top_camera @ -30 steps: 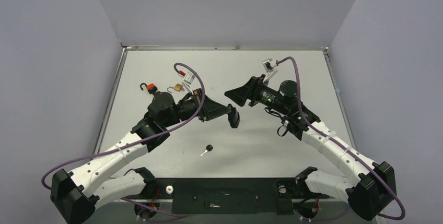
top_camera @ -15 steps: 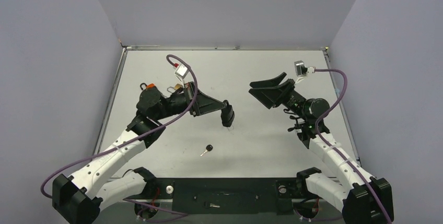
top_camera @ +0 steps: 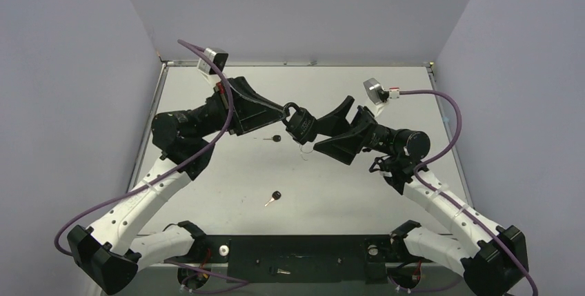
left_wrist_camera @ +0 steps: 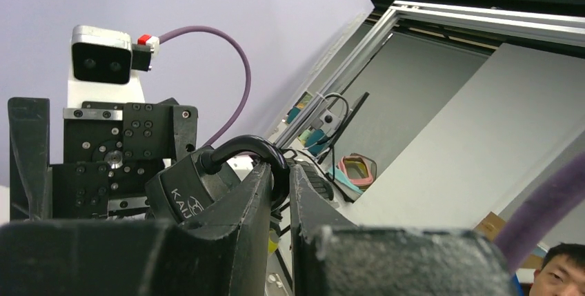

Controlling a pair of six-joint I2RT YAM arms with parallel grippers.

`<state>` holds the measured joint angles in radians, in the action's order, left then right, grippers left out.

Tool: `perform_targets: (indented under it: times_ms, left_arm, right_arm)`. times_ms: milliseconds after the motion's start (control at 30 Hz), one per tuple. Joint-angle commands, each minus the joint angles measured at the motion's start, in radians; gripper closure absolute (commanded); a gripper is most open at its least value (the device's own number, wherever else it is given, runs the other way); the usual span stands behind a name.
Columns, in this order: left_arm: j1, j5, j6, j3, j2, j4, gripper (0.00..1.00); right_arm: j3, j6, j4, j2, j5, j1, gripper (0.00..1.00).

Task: Lock with the key
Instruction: Lock the lock.

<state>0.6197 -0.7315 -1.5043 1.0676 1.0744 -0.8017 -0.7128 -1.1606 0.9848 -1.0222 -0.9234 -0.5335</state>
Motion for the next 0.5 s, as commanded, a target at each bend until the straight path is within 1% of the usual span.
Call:
perform_targets:
  times_ms: [0, 167, 267, 333, 367, 400, 433, 467]
  left_arm:
    - [-0.005, 0.021, -0.051, 0.081, 0.01, -0.148, 1.0]
    - [-0.005, 0.018, -0.051, 0.094, 0.014, -0.137, 1.0]
    - [-0.005, 0.019, -0.051, 0.087, 0.015, -0.136, 1.0]
    - [-0.005, 0.019, -0.053, 0.083, 0.016, -0.136, 1.0]
    - [-0.005, 0.02, -0.054, 0.082, 0.015, -0.138, 1.0]
    - [-0.005, 0.021, -0.054, 0.079, 0.016, -0.14, 1.0]
    - [-0.005, 0.02, -0.053, 0.081, 0.016, -0.139, 1.0]
    - [-0.005, 0.019, -0.053, 0.084, 0.019, -0.139, 1.0]
  right_arm:
    - [-0.056, 0.115, -0.059, 0.022, 0.009, -0.022, 0.23]
    - [-0.076, 0.034, 0.055, -0.013, 0.024, -0.044, 0.27]
    - [-0.094, 0.033, 0.057, -0.021, 0.036, -0.063, 0.33]
    - [-0.105, 0.037, 0.049, -0.024, 0.045, -0.073, 0.38]
    - [-0.107, 0.042, 0.041, -0.025, 0.048, -0.077, 0.44]
    - [-0.109, 0.044, 0.039, -0.025, 0.048, -0.079, 0.48]
    - [-0.109, 0.046, 0.034, -0.024, 0.048, -0.081, 0.56]
    - [-0.108, 0.047, 0.032, -0.024, 0.049, -0.081, 0.6]
